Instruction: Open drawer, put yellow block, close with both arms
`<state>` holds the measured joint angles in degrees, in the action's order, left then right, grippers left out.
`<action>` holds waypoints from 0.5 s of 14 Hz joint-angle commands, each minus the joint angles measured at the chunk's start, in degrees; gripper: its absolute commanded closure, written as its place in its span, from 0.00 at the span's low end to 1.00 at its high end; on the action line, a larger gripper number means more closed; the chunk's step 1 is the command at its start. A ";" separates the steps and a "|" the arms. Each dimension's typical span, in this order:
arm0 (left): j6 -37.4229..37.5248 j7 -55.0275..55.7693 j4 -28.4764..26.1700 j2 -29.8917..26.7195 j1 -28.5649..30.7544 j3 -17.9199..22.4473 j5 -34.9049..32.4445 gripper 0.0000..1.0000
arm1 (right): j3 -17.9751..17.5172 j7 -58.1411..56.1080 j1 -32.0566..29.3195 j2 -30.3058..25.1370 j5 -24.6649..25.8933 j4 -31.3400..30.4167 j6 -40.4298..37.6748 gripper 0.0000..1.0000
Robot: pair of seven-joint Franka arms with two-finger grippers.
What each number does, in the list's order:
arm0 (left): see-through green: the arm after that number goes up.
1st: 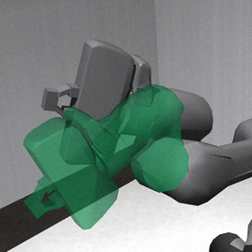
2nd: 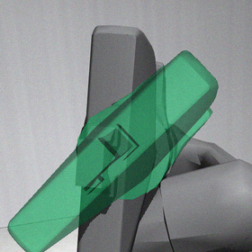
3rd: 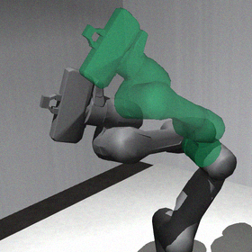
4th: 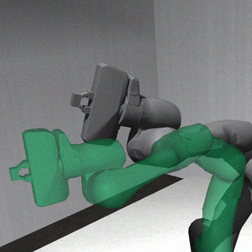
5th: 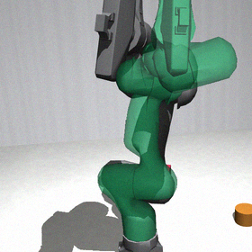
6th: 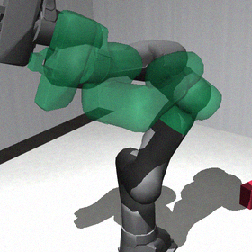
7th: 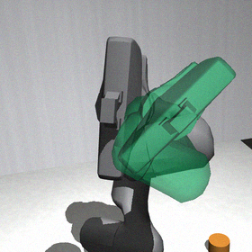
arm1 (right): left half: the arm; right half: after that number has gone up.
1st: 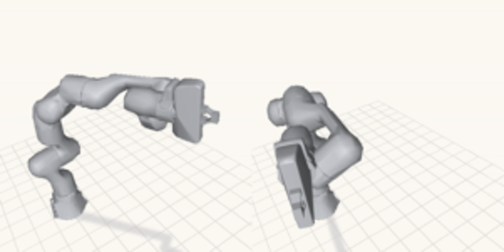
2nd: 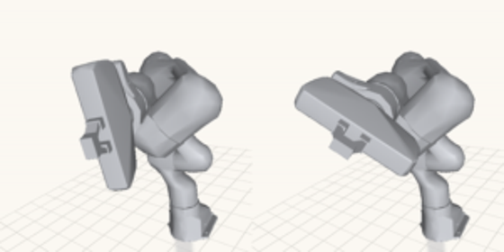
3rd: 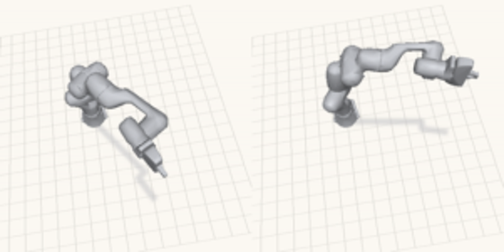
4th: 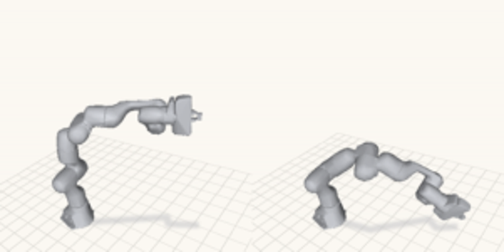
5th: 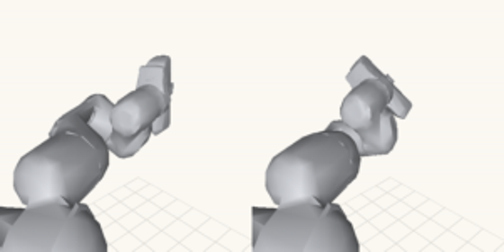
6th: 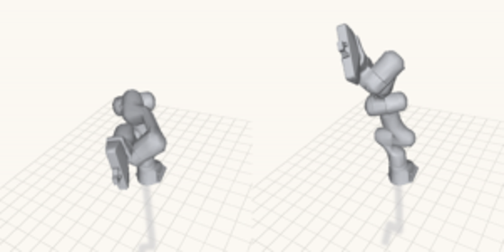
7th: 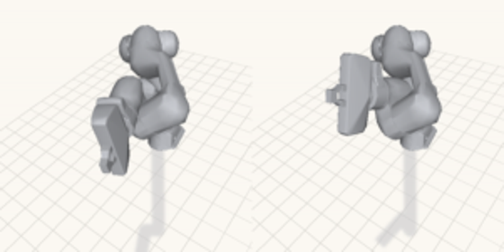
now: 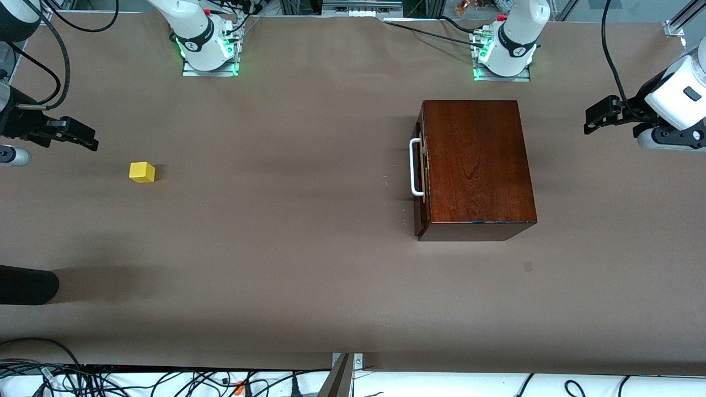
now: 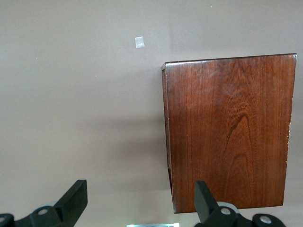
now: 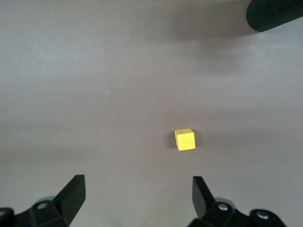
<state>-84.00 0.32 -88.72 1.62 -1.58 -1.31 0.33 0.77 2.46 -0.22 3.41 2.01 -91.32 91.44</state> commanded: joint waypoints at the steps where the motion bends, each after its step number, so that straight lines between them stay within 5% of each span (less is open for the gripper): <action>1: 1.38 -0.41 1.09 -0.13 -0.09 0.25 1.69 0.00 | -0.15 0.45 0.05 0.19 -0.34 0.53 -0.12 0.00; 7: 1.56 -0.76 1.00 -0.13 0.35 0.25 1.69 0.00 | -0.15 0.45 0.05 0.19 -0.34 0.53 -0.12 0.00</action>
<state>-83.93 0.32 -88.72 1.62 -1.51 -1.30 0.33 0.77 2.46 -0.22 3.41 2.01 -91.32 91.44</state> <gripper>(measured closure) 0.000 0.000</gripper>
